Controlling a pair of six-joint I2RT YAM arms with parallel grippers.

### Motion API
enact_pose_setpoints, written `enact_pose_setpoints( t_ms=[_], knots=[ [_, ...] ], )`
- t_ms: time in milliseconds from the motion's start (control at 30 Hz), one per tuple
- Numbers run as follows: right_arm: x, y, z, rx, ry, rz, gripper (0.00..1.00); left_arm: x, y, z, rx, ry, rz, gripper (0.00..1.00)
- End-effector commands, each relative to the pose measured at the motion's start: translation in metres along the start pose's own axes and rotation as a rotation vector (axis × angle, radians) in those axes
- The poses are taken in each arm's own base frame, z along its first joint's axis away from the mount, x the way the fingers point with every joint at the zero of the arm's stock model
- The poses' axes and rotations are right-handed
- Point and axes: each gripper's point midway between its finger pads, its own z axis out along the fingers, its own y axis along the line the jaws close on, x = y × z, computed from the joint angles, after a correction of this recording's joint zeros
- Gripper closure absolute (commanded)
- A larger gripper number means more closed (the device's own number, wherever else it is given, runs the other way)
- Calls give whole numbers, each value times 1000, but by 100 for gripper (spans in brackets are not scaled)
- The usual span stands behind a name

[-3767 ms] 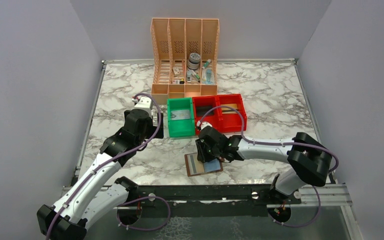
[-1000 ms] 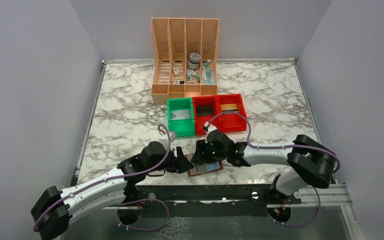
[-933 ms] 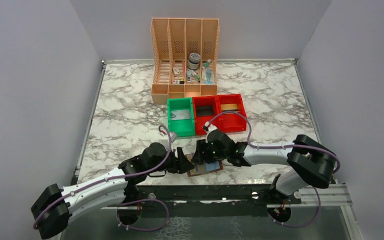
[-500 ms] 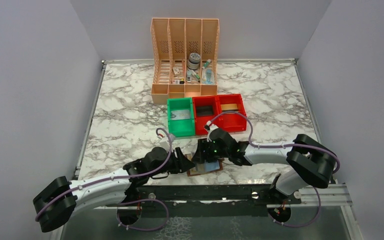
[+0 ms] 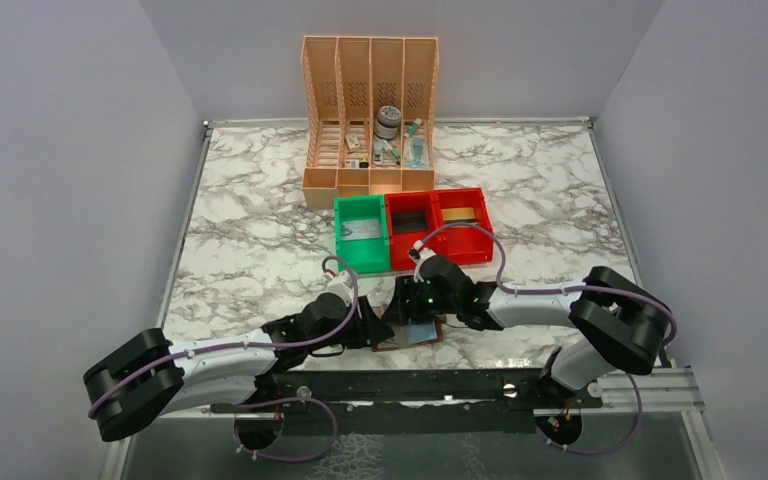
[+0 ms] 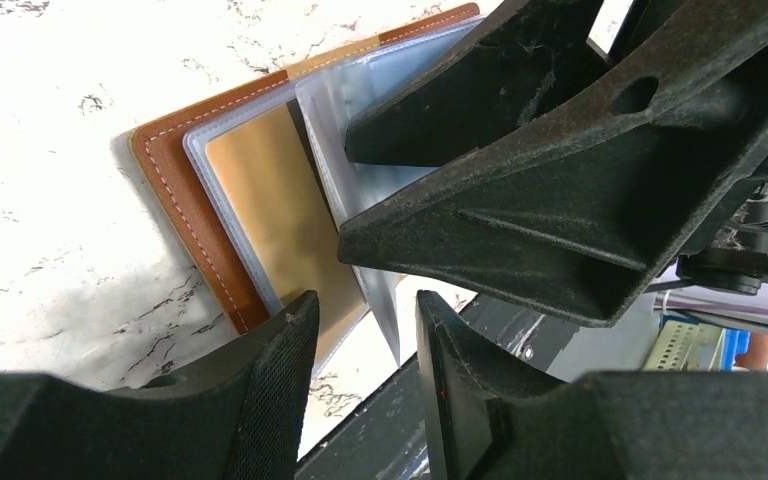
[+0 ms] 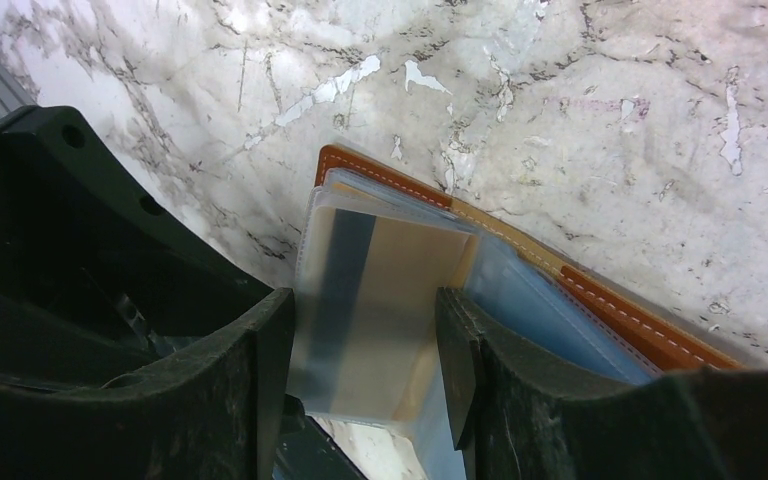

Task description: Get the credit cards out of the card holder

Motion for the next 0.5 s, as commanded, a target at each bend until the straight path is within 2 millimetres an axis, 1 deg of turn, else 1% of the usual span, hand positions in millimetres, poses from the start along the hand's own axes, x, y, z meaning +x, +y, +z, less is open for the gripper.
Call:
enact_pose_setpoints(
  t_ms=[0, 300, 367, 467],
  knots=[
    [18, -11, 1, 21, 58, 27, 47, -10, -22, 3, 66, -26, 27, 58],
    [7, 1, -7, -2, 35, 17, 46, -16, -36, 9, 104, -38, 72, 57],
    [5, 4, -10, -8, 37, 36, 41, -16, -38, 11, 109, -33, 71, 55],
    [-1, 14, -16, -36, 20, 46, 29, -15, -36, 15, 96, -24, 66, 53]
  ],
)
